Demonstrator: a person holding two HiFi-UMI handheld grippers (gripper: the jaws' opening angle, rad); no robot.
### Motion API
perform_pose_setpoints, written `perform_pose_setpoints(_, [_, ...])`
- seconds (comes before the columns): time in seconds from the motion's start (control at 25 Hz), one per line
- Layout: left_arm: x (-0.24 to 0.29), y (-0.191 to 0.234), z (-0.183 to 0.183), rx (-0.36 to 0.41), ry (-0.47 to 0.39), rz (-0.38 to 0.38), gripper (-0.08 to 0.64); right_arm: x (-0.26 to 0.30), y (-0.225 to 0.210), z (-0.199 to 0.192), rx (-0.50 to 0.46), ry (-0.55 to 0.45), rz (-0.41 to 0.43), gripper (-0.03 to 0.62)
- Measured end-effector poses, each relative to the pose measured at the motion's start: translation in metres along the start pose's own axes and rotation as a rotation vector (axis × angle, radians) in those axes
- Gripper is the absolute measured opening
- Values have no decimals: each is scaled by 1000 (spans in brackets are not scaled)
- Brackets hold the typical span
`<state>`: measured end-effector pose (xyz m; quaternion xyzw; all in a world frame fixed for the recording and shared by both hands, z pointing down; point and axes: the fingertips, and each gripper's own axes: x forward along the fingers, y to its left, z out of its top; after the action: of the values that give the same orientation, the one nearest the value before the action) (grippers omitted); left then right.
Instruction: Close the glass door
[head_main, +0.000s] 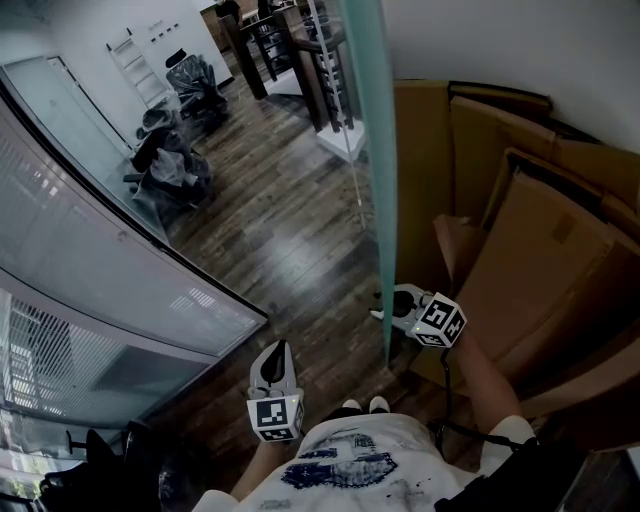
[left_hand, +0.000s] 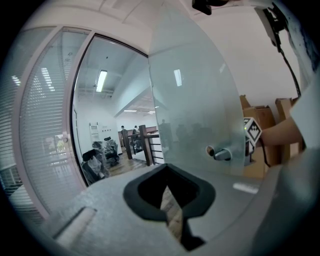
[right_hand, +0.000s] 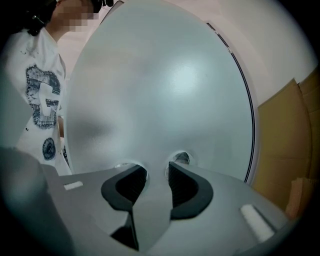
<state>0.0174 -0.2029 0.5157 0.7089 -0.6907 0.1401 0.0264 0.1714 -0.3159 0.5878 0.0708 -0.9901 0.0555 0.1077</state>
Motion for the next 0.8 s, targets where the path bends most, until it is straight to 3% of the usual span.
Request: perform_pose_setpoints(0.8, [-24, 20, -12, -3, 4, 112, 2, 28, 11, 3, -56, 65, 8, 138])
